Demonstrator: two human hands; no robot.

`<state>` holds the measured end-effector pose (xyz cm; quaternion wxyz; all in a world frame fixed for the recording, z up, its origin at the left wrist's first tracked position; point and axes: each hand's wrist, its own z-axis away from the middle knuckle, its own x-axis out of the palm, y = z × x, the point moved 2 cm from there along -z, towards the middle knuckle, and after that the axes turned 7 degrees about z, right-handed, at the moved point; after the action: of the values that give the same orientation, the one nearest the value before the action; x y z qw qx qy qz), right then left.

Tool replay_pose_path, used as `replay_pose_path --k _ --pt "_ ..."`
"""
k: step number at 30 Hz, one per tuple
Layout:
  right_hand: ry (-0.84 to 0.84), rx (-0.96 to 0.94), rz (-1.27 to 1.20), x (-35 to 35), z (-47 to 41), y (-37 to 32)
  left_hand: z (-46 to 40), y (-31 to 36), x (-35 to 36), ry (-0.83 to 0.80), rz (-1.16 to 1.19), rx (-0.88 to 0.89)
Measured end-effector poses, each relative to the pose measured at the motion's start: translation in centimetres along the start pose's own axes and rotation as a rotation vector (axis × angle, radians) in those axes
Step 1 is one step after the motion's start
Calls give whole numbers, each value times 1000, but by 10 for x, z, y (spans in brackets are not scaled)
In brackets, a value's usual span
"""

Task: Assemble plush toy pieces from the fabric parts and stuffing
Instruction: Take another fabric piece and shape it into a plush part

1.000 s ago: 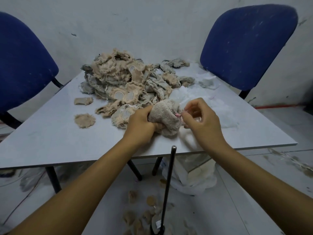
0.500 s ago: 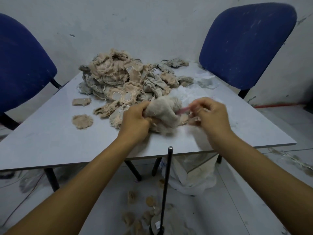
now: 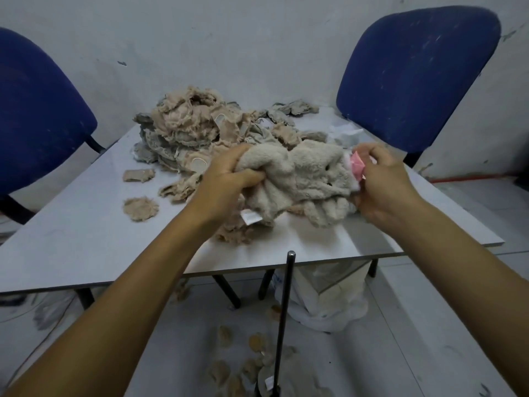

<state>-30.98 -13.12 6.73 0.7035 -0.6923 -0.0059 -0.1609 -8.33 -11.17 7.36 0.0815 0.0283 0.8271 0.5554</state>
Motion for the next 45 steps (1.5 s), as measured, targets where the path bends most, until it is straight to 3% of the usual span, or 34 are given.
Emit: replay_pose_path --k 3,6,9,11,14,18,20,23,26,28,30,32,36,39,41,43,45 --pt "50 52 -132 9 2 -2 2 -1 4 -315 123 -227" --pt "154 -29 -106 6 1 -12 7 -4 10 -377 295 -403" --pt "143 -107 -133 16 7 -18 8 -5 25 -393 198 -367" --pt "124 -193 3 25 11 -19 8 -4 37 -437 38 -276" --pt "37 -249 93 36 17 -17 7 -2 47 -350 105 -226" --pt "-192 -137 -106 41 19 -16 7 -5 48 -342 245 -269" --pt "-250 -130 -131 42 21 -15 9 -6 51 -365 202 -274" --pt "-237 -159 -38 40 23 -15 8 -6 55 -205 105 -221" --pt "14 -454 485 31 22 -20 2 -6 51 -9 53 -141" --pt "232 -781 645 28 33 -25 1 -8 45 105 104 -142" --pt "257 -1086 794 30 47 -22 0 -12 42 189 148 -167" --pt "147 -1184 1030 32 55 -3 0 -14 39 234 188 -194" --pt "61 -769 1163 20 47 25 3 -15 38 264 418 -315" --pt "-80 -558 940 15 44 32 8 -15 41 204 572 -409" --pt "-99 -517 831 15 43 35 11 -15 44 137 665 -446" --pt "-61 -507 738 13 40 36 15 -13 44 169 693 -501" --pt "-33 -534 680 12 38 31 15 -15 38 298 460 -507"
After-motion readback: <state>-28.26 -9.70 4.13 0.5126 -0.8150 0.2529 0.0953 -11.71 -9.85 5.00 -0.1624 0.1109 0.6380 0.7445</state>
